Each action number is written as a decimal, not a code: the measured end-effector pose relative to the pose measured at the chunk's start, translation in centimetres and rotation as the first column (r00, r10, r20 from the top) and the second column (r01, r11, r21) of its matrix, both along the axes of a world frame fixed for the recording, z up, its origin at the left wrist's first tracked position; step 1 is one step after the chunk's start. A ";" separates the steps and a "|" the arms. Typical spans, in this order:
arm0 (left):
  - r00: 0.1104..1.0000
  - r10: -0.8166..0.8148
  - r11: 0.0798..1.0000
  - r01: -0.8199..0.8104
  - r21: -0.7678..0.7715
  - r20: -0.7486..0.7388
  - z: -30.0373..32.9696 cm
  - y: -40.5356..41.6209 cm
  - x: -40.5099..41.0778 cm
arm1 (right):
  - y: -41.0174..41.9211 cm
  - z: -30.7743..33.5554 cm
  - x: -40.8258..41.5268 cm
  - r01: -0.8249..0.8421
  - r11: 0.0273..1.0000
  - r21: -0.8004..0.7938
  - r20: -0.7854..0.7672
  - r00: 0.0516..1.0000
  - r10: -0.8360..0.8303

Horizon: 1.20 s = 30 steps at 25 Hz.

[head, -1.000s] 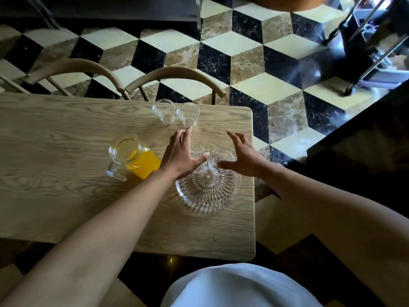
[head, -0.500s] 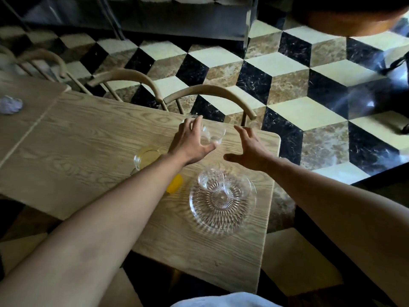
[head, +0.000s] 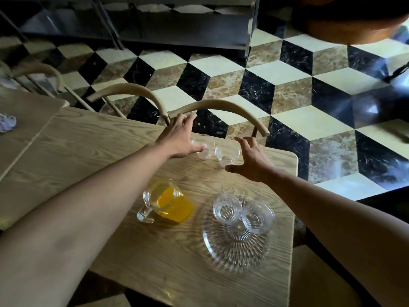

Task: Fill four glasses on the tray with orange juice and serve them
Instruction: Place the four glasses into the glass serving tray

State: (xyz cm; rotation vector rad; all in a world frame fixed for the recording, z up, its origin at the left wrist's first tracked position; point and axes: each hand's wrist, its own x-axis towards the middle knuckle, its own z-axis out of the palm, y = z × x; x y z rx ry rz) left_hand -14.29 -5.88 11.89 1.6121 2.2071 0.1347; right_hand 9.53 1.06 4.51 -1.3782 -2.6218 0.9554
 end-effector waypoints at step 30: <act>0.899 -0.294 0.955 0.293 0.054 0.323 -14.9 6.0 -6.6 | 2.4 -7.0 -7.0 0.104 0.991 0.088 0.168 0.979 -0.117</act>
